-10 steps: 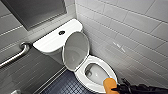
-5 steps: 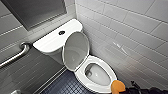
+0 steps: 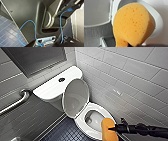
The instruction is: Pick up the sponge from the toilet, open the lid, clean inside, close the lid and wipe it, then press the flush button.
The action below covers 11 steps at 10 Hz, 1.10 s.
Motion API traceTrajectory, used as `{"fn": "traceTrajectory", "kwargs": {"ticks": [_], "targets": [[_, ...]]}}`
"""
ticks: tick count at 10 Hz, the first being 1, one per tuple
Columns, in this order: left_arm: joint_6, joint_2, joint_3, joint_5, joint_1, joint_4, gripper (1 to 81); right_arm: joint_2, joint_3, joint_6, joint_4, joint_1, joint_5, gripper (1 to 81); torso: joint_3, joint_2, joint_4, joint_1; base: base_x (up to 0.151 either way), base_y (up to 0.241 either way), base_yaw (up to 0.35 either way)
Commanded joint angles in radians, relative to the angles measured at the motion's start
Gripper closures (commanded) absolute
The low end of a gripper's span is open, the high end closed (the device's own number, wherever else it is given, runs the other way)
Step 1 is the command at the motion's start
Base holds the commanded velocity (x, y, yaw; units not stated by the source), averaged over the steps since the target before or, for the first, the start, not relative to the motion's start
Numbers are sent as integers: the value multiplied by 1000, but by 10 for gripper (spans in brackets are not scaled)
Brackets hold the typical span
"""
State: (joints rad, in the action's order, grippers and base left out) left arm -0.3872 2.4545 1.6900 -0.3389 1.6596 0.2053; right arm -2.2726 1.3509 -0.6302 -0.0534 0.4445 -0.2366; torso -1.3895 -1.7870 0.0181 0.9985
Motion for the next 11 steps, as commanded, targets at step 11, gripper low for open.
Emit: {"fn": "traceTrajectory", "kwargs": {"ticks": [11], "targets": [[4, -20, -21, 98, 41, -12, 10, -862, 792, -31, -11, -230, -201, 811, 0, 0, 0, 0, 0, 0, 0]]}}
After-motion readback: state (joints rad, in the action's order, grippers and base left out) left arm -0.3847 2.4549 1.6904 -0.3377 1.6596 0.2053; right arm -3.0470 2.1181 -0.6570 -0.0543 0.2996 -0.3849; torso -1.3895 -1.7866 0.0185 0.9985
